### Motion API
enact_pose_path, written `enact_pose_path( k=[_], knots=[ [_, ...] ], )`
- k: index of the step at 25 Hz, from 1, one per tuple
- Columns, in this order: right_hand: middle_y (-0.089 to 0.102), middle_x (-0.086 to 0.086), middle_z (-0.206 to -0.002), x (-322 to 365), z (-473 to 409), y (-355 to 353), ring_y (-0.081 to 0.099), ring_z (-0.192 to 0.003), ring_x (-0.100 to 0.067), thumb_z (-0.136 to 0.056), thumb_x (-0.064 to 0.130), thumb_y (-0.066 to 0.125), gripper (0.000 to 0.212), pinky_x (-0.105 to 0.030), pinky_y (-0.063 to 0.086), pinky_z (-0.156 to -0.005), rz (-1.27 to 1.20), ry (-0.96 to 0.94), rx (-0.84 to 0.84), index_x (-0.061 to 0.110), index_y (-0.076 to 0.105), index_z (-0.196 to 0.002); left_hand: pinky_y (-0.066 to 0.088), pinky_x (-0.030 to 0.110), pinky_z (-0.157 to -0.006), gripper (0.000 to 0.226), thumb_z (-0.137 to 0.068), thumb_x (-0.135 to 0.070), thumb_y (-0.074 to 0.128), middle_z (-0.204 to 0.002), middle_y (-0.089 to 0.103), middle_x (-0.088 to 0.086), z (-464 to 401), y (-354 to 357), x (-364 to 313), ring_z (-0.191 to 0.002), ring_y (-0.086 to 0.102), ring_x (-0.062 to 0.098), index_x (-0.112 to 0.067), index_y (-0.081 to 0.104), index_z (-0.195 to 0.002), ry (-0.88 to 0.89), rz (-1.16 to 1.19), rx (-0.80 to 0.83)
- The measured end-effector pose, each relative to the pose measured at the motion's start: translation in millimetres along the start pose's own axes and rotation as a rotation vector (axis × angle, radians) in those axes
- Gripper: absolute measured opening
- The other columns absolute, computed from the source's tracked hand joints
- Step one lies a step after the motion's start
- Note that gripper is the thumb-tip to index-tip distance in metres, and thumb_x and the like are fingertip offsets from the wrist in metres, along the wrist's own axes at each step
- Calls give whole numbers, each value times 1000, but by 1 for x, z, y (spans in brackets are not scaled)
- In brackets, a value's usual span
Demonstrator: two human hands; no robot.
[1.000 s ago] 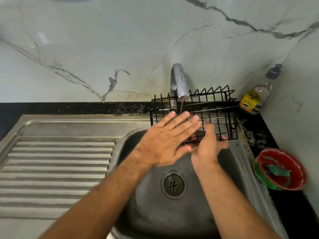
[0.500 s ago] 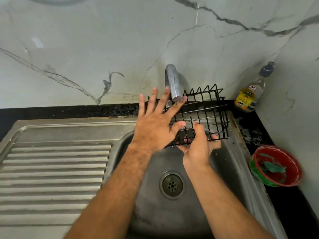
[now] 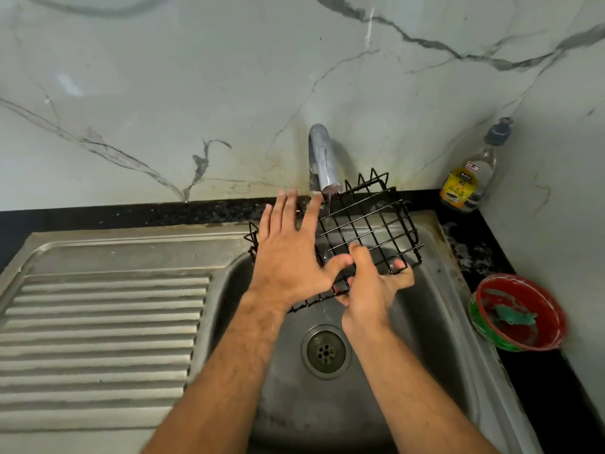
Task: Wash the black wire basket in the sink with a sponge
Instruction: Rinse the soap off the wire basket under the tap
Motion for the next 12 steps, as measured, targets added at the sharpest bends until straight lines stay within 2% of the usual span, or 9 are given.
enact_pose_path(
  k=[1,3,6,7,9,11,12],
  knots=[
    [50,-17,-122,1,-1,-2,56,-84,-22,-73,32,79,71,-32,49,-56,-4,7,14,41,23,-115,5,49,-126,110,-72,-90,37,-164,23,14,1,1,-1,-153,15,30,-28,18,-161,-7,14,-18],
    [49,-14,-113,3,-4,-6,50,-74,-20,-75,30,78,70,-29,45,-50,14,30,23,39,23,-117,13,42,-121,103,-74,-85,55,-155,35,7,-3,-3,5,-145,26,26,-32,26,-157,-25,112,23],
    [47,-11,-108,1,-3,-9,47,-75,-19,-77,28,78,67,-34,48,-56,-5,73,21,37,26,-120,7,41,-123,99,-80,-62,73,-157,28,5,-10,-8,8,-147,19,23,-33,20,-158,-18,132,191],
    [48,-10,-107,-1,-3,-9,48,-78,-19,-78,29,78,67,-37,49,-60,-17,92,26,38,26,-120,5,43,-125,99,-80,-55,74,-158,27,7,-11,-8,2,-148,18,25,-31,20,-158,-27,113,188],
    [50,-10,-110,-2,-2,-7,49,-83,-20,-76,31,78,69,-41,51,-65,-36,98,29,38,26,-121,6,48,-126,95,-76,-46,74,-156,31,10,-7,-7,-11,-148,22,28,-28,25,-156,-76,80,48],
    [53,-14,-119,1,-5,-5,53,-86,-22,-71,34,79,73,-39,50,-61,-27,64,31,40,25,-121,9,50,-126,92,-77,-43,73,-155,32,10,-1,-5,-18,-147,24,29,-28,26,-155,-126,86,-25],
    [51,-17,-121,3,-6,-6,52,-83,-22,-70,34,79,75,-35,48,-56,-11,45,32,40,25,-121,11,49,-126,92,-78,-43,74,-156,30,9,0,-4,-18,-147,23,28,-30,24,-155,-142,126,13]
  ],
)
Point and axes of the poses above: each hand's wrist, its own z-axis away from the middle knuckle, its own y-axis out of the palm, x = y × z, the point moved 1 cm from there along -z, towards the middle knuckle
